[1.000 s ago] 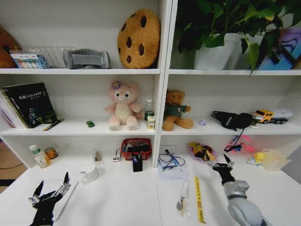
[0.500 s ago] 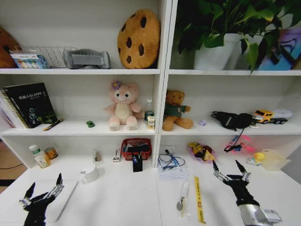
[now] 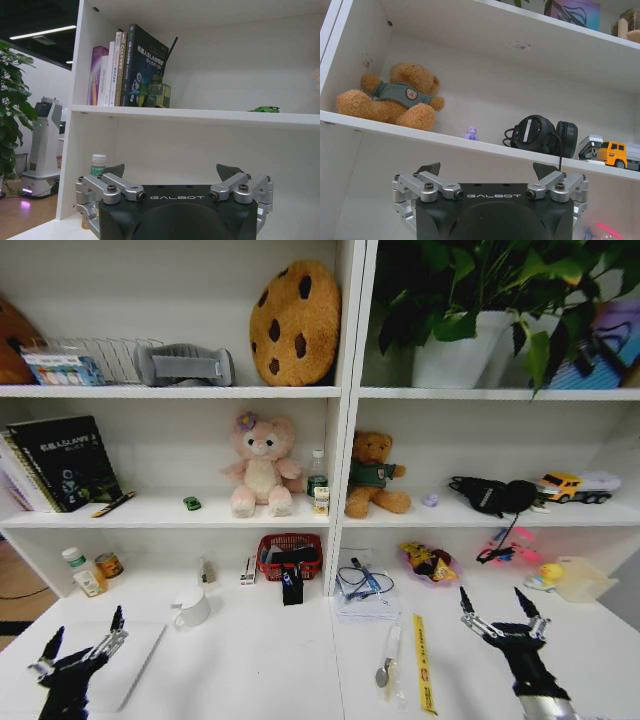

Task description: Organize the objects on the table.

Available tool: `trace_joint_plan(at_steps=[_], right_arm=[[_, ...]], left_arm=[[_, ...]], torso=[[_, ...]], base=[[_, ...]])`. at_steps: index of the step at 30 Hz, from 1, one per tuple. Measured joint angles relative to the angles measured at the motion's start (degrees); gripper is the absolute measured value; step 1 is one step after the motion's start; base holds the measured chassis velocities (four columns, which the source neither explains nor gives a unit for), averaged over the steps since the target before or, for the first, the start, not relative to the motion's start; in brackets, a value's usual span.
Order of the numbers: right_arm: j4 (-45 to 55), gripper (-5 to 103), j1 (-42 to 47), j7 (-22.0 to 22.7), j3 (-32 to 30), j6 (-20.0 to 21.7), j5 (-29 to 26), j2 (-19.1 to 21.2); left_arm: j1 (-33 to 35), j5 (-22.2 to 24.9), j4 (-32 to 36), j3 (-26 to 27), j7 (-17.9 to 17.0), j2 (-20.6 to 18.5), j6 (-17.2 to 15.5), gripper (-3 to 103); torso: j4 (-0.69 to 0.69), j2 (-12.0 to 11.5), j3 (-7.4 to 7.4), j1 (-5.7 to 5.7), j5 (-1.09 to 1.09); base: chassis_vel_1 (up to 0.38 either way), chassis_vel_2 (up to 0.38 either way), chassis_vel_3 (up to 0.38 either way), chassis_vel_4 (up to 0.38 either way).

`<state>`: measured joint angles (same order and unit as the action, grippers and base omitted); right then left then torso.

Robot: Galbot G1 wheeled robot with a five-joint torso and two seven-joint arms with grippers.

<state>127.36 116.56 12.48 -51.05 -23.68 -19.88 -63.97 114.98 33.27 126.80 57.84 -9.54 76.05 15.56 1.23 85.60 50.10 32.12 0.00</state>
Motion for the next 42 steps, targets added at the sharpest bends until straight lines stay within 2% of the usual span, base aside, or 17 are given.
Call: trace_joint_plan(at_steps=[26,42], right_arm=[[0.0,100,-0.3,-0.4,0.2,0.5,-0.4,0.2],[-0.1,100,-0.3,-0.4,0.2,0.5,-0.4,0.2]], left_arm=[[-0.1,-0.4,-0.1,-0.1,-0.2,-0.1,-0.3,100],[-0.1,-0.3,-0.1,-0.1,-0.2,-0.1,-0.3,100]], torso=[[0.00,0.0,0.00,0.00,0.01],[0.00,0.0,0.00,0.00,0.01]], base=[[0.002,0.001,-0.002,-0.002],[0.069,0.083,-0.073,-0.073]])
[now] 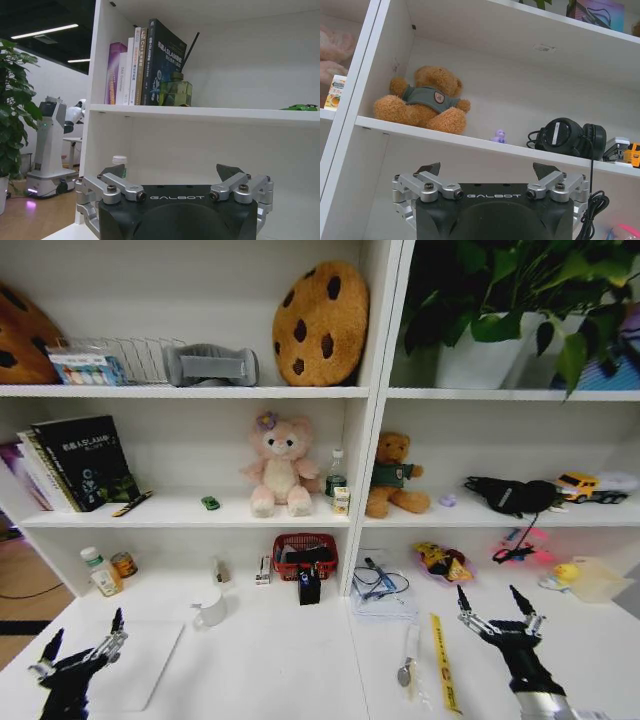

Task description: Organize the objects on the table.

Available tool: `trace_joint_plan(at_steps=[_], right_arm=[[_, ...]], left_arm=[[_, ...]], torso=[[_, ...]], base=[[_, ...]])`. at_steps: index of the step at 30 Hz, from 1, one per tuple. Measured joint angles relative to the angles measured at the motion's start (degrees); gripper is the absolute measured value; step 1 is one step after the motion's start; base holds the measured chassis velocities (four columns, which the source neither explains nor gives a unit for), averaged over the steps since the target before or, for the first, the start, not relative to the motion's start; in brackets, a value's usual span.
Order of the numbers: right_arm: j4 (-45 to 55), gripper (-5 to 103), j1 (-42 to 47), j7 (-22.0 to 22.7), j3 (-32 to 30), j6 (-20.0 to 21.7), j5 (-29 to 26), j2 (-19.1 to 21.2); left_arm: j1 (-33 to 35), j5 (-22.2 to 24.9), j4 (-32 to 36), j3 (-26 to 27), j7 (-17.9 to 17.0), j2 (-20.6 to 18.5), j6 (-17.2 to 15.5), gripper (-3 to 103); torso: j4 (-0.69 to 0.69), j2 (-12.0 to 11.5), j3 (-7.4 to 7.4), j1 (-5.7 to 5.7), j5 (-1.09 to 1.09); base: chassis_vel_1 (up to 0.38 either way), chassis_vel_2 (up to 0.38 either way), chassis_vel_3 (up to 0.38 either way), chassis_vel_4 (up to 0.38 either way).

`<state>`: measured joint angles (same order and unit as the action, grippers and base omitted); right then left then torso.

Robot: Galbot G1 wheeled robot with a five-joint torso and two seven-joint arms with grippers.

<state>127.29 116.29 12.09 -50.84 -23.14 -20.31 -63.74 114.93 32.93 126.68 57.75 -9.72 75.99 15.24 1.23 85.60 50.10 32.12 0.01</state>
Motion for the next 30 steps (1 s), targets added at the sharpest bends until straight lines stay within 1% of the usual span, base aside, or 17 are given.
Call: trace_joint_plan(at_steps=[18,30], right_arm=[[0.0,100,0.0,0.0,0.0,0.0,0.0,0.0],[0.0,100,0.0,0.0,0.0,0.0,0.0,0.0]], left_arm=[[0.0,0.0,0.0,0.0,0.0,0.0,0.0,100],[0.0,0.0,0.0,0.0,0.0,0.0,0.0,100]], torso=[[0.00,0.0,0.00,0.00,0.00],[0.00,0.0,0.00,0.00,-0.01]], base=[[0.006,0.005,-0.003,-0.003],[0.036,0.036,-0.043,-0.032]])
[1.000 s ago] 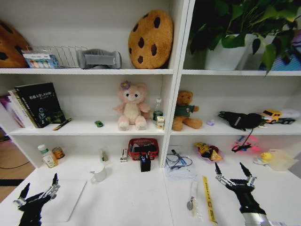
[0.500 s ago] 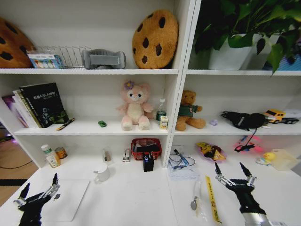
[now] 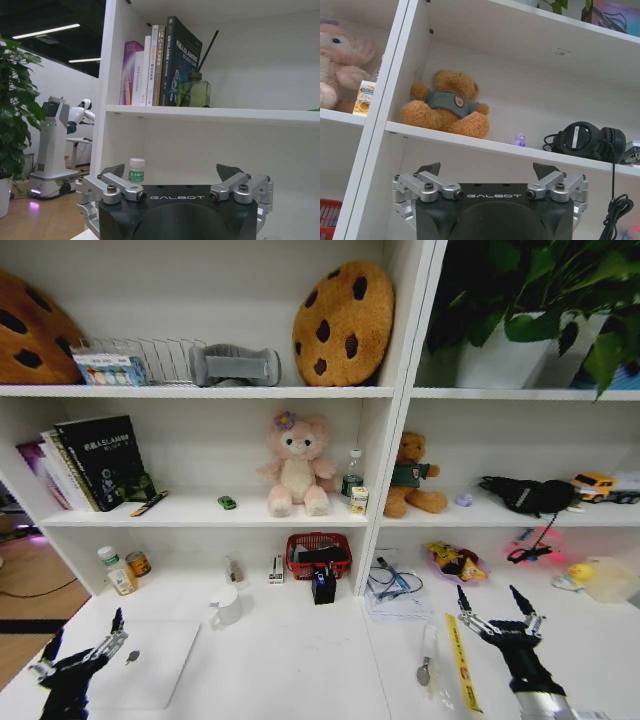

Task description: Organize the objects on the table.

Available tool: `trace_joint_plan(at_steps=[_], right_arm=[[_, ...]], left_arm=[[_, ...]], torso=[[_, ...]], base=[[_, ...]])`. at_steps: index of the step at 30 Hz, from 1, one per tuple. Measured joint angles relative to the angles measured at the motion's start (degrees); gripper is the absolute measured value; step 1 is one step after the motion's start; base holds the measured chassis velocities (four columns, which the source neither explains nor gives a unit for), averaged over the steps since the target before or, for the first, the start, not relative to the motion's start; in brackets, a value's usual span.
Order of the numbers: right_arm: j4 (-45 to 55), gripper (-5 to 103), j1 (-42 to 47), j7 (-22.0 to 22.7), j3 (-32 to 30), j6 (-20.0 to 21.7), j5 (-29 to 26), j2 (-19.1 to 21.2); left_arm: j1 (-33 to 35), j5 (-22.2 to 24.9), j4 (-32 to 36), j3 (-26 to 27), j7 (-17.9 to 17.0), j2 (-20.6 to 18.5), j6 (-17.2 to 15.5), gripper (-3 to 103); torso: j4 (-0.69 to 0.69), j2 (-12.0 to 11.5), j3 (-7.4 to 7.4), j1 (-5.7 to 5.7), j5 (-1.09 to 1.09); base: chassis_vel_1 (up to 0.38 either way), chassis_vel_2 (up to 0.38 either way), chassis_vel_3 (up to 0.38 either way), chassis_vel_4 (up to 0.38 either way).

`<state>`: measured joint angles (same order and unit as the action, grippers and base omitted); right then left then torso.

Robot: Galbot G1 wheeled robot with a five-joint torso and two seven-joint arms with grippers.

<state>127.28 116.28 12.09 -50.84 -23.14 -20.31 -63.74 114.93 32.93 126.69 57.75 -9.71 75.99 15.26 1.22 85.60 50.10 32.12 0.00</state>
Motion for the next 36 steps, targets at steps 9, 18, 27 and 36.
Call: trace_joint_plan(at_steps=[9,18,27,36], right_arm=[[0.0,100,0.0,0.0,0.0,0.0,0.0,0.0],[0.0,100,0.0,0.0,0.0,0.0,0.0,0.0],[0.0,100,0.0,0.0,0.0,0.0,0.0,0.0],[0.0,100,0.0,0.0,0.0,0.0,0.0,0.0]], left_arm=[[0.0,0.0,0.0,0.0,0.0,0.0,0.0,100],[0.0,0.0,0.0,0.0,0.0,0.0,0.0,100],[0.0,0.0,0.0,0.0,0.0,0.0,0.0,100],[0.0,0.0,0.0,0.0,0.0,0.0,0.0,100]], torso=[[0.01,0.0,0.00,0.00,0.00],[0.00,0.0,0.00,0.00,0.01],[0.00,0.0,0.00,0.00,0.00],[0.00,0.0,0.00,0.00,0.00]], base=[[0.037,0.049,-0.045,-0.039],[0.062,0.060,-0.065,-0.059],[0.109,0.108,-0.108,-0.100],[0.104,0.115,-0.112,-0.119]])
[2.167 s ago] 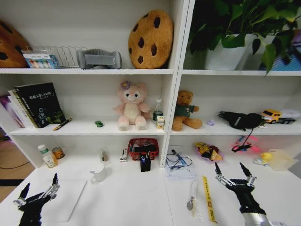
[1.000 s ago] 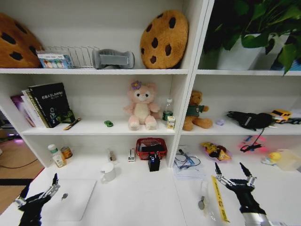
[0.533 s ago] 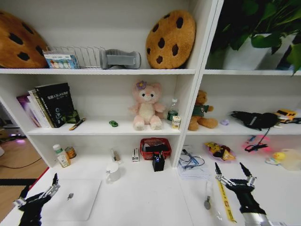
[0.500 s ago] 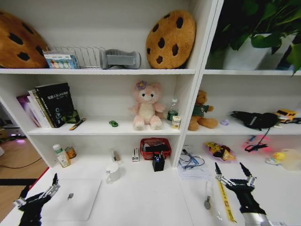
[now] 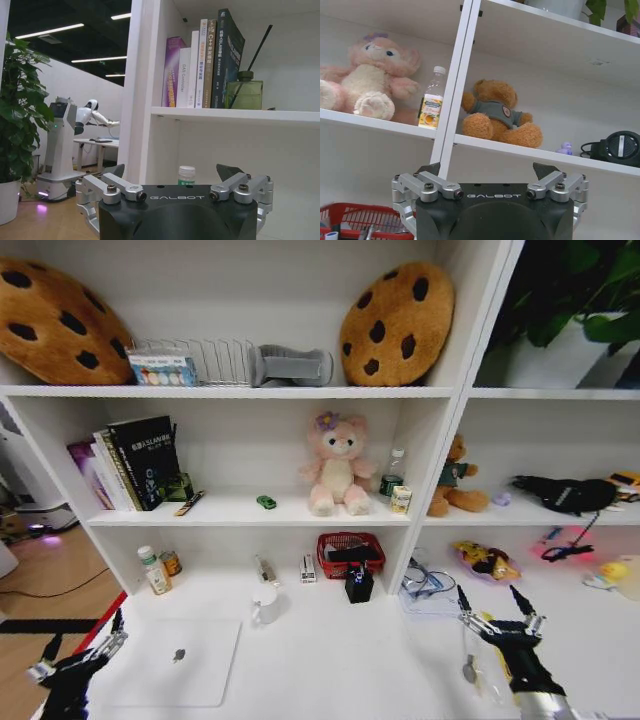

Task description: Organize the objects on the table.

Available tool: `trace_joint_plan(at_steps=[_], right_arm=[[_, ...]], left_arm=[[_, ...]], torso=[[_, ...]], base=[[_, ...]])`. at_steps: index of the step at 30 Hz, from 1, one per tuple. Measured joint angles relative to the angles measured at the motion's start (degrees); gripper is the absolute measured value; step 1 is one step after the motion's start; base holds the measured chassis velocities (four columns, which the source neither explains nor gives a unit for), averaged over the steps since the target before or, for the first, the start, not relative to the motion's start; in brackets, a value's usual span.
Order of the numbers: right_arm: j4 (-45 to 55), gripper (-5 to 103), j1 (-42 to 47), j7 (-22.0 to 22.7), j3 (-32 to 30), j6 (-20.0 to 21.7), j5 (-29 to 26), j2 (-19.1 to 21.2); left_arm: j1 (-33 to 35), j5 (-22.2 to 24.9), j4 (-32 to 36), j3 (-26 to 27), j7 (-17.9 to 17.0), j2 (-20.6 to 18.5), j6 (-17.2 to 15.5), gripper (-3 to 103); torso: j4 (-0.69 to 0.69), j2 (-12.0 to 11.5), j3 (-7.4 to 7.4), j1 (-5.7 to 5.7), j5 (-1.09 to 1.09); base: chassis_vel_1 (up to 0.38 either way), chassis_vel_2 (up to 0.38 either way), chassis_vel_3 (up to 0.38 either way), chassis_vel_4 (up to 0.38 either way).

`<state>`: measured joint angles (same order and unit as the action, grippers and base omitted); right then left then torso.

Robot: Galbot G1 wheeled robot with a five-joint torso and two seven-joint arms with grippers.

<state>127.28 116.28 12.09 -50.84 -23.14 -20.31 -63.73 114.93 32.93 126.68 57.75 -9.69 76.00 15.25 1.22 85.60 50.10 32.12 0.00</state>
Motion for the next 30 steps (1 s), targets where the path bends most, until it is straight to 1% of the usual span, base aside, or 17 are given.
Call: trace_joint_plan(at_steps=[6,8,13,14,16,18,19,20,30], right_arm=[[0.0,100,0.0,0.0,0.0,0.0,0.0,0.0],[0.0,100,0.0,0.0,0.0,0.0,0.0,0.0],[0.0,100,0.0,0.0,0.0,0.0,0.0,0.0],[0.0,100,0.0,0.0,0.0,0.0,0.0,0.0],[0.0,100,0.0,0.0,0.0,0.0,0.0,0.0],[0.0,100,0.0,0.0,0.0,0.0,0.0,0.0],[0.0,100,0.0,0.0,0.0,0.0,0.0,0.0],[0.0,100,0.0,0.0,0.0,0.0,0.0,0.0],[0.0,100,0.0,0.0,0.0,0.0,0.0,0.0]], left_arm=[[0.0,0.0,0.0,0.0,0.0,0.0,0.0,100],[0.0,0.0,0.0,0.0,0.0,0.0,0.0,100],[0.0,0.0,0.0,0.0,0.0,0.0,0.0,100],[0.0,0.0,0.0,0.0,0.0,0.0,0.0,100],[0.0,0.0,0.0,0.0,0.0,0.0,0.0,100],[0.0,0.0,0.0,0.0,0.0,0.0,0.0,100],[0.0,0.0,0.0,0.0,0.0,0.0,0.0,100],[0.0,0.0,0.0,0.0,0.0,0.0,0.0,100],[0.0,0.0,0.0,0.0,0.0,0.0,0.0,100]], torso=[[0.00,0.0,0.00,0.00,-0.01],[0.00,0.0,0.00,0.00,0.01],[0.00,0.0,0.00,0.00,-0.02],[0.02,0.0,0.00,-0.01,0.01],[0.01,0.0,0.00,0.00,-0.02],[0.02,0.0,0.00,0.00,-0.01],[-0.01,0.0,0.00,0.00,0.01],[-0.01,0.0,0.00,0.00,0.01],[0.01,0.0,0.00,0.00,0.00]], base=[[0.106,0.100,-0.102,-0.102],[0.111,0.109,-0.107,-0.107],[0.111,0.115,-0.115,-0.104],[0.101,0.129,-0.112,-0.101],[0.110,0.104,-0.097,-0.105],[0.122,0.113,-0.107,-0.113],[0.110,0.099,-0.100,-0.086],[0.110,0.099,-0.100,-0.086],[0.125,0.118,-0.121,-0.113]])
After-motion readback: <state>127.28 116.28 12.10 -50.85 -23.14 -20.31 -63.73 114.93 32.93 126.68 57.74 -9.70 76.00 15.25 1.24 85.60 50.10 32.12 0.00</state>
